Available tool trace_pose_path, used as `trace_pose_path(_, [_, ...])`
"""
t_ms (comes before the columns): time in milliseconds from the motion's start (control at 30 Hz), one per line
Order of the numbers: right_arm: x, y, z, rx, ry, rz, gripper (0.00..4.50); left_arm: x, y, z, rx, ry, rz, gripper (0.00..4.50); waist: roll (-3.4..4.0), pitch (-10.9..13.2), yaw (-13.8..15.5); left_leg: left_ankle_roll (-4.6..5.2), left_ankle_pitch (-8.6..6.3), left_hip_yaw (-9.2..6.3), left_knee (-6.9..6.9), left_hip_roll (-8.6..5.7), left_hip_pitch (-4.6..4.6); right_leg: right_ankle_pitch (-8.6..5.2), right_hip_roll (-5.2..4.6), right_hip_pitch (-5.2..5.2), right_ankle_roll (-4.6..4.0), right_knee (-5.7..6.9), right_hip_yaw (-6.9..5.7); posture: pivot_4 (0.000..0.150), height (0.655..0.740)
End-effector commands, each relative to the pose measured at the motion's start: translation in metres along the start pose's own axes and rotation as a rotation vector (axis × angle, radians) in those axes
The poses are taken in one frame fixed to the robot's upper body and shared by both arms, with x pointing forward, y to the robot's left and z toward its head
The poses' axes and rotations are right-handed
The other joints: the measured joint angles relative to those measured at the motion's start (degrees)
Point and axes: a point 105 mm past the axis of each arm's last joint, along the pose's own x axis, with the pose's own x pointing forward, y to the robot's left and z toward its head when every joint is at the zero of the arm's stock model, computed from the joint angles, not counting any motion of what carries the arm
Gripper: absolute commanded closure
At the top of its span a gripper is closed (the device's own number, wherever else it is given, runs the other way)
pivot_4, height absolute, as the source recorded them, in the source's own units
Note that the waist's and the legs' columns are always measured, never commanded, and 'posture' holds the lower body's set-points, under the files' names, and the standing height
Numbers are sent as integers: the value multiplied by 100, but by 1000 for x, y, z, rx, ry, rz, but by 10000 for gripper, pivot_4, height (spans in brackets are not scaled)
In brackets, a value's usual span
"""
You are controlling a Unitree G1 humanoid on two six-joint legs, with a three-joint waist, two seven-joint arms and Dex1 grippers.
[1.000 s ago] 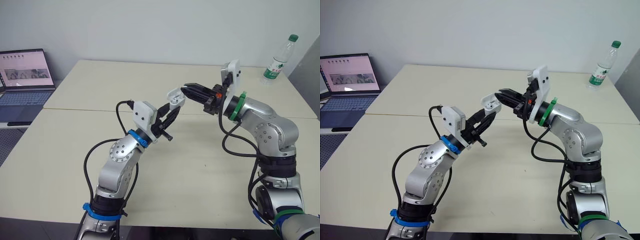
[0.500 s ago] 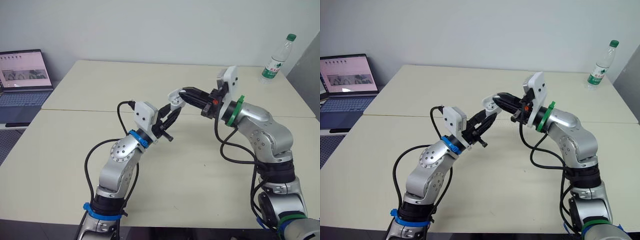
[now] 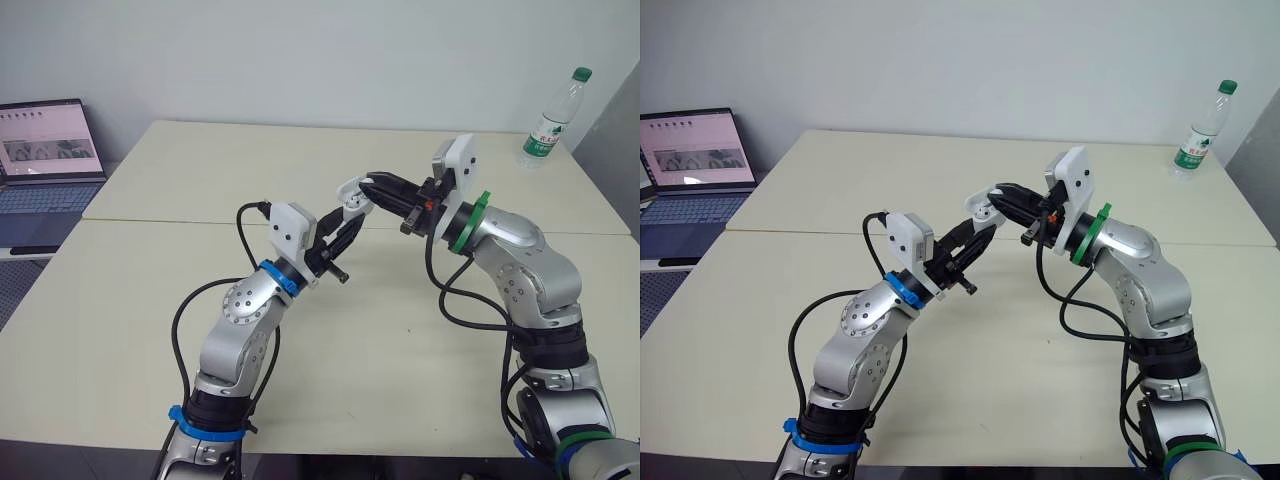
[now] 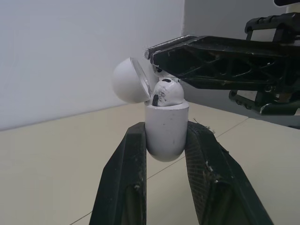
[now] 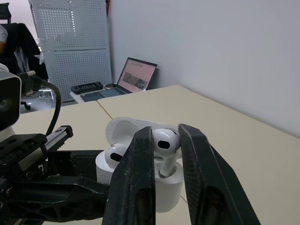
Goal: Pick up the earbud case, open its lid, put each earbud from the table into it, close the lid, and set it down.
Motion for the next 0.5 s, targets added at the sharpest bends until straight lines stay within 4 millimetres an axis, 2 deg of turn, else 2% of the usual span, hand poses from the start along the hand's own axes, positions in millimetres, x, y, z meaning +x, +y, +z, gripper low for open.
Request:
trace_pose_path(33, [-2, 4, 3, -37, -17, 9, 41055, 4, -7, 19, 20, -67, -37, 37054, 0, 0, 0, 0, 0, 0, 0, 0, 0, 0, 0, 0, 0, 0, 0, 1500, 7400])
trace_pose_path(233, [-3, 7, 0, -46, -6, 19, 41055, 3, -7, 19, 19, -66, -39, 37054, 0, 0, 0, 0, 0, 1, -2, 0, 0, 0, 0, -1, 0, -2, 1, 1500, 7400])
trace_pose_path(500, [-3, 6, 7, 3, -41, 20, 13099, 4, -8, 18, 14, -64, -41, 37054, -1, 1, 0, 0, 0, 1, -4, 0, 0, 0, 0, -1, 0, -4, 1, 1500, 7400])
